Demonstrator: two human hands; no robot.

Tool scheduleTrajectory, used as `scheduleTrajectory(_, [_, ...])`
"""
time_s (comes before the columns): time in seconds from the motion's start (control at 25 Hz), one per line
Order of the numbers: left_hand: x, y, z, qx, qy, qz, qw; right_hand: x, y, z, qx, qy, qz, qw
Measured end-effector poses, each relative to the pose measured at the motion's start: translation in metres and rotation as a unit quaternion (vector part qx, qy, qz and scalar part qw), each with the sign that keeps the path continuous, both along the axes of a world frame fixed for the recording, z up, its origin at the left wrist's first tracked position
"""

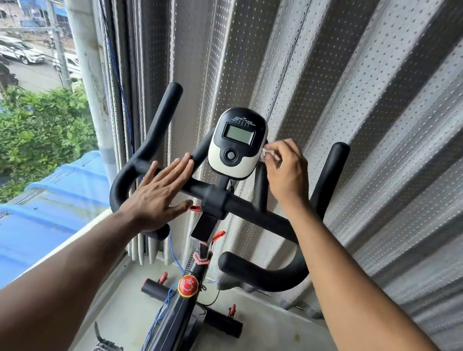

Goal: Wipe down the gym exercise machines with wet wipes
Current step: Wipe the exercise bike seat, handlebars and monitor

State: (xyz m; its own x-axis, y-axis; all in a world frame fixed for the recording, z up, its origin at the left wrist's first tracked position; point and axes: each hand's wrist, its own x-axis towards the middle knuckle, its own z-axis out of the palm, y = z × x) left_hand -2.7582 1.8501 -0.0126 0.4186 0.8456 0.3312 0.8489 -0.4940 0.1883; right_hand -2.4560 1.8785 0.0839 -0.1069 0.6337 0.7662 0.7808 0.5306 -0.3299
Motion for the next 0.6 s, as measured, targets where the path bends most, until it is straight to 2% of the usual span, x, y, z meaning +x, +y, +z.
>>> scheduleTrajectory(0.16, [-0.002,-0.002,-0.001,0.009,-0.01,-0.002,1.0,0.004,0.021,0.009,-0.024,0.078,-0.001,0.997])
scheduleTrajectory(0.32, [0.0,-0.002,0.0,0.011,-0.015,0.005,1.0,0.017,-0.04,-0.038,-0.048,-0.01,0.071,0.996])
scheduleTrajectory(0.4, [0.0,-0.002,0.0,0.011,-0.012,0.012,1.0,0.025,-0.068,-0.054,-0.095,-0.01,0.097,0.991])
scheduleTrajectory(0.48, [0.001,-0.003,0.003,0.004,-0.009,0.013,1.0,0.038,-0.059,-0.054,-0.203,0.078,0.087,0.972])
scheduleTrajectory(0.56, [0.004,-0.006,0.003,0.008,-0.013,0.017,1.0,0.047,-0.029,-0.049,-0.306,0.247,0.072,0.917])
scheduleTrajectory(0.6, [0.005,-0.007,0.003,0.012,-0.014,0.022,1.0,0.048,-0.014,-0.046,-0.337,0.342,0.076,0.874])
